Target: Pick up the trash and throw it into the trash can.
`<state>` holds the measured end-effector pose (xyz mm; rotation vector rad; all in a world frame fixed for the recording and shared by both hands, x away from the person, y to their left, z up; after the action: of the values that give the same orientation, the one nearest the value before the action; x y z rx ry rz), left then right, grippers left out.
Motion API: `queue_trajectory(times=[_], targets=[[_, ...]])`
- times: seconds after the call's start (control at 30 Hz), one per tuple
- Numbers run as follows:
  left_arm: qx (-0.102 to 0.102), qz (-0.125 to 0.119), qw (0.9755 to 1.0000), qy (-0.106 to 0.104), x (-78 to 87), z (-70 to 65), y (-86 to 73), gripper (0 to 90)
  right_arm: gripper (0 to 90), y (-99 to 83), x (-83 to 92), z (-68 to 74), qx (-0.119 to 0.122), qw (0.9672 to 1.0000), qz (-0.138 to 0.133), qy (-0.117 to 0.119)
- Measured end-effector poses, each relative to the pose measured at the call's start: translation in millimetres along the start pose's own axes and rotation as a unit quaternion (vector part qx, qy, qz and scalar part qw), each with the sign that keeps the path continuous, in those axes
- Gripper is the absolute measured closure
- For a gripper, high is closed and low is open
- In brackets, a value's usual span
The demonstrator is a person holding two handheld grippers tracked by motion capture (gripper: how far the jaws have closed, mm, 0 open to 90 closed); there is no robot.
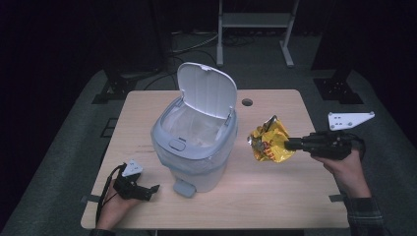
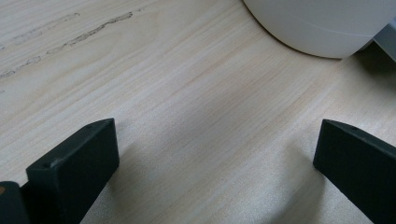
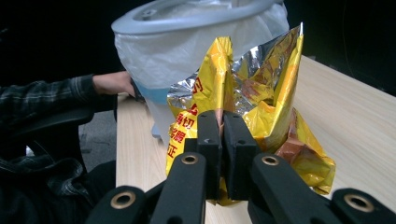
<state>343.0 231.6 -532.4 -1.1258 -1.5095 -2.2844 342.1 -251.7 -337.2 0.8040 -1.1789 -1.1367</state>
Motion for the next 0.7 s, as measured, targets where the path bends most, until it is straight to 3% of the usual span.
queue_trajectory(times=[0.37,0.7], targets=[[0.000,0.000,1.0000,0.000,0.0,0.0,0.0,0.0,86.3,19.1,4.3,11.9,0.019,0.9993,-0.024,0.023],[0.000,0.000,1.0000,0.000,0.0,0.0,0.0,0.0,86.3,42.8,5.3,24.9,0.046,0.9963,-0.052,0.050]])
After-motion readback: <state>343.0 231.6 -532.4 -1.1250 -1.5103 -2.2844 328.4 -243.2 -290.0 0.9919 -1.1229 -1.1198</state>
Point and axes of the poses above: each handheld gripper's, and its own axes: x roughly backward along the jaws, y roughly out of its top, z roughly to its left, the point moved 7 cm from there along -x, roughly forward along the jaws, and after that the axes turned 15 degrees about y, right-handed, at the moved point
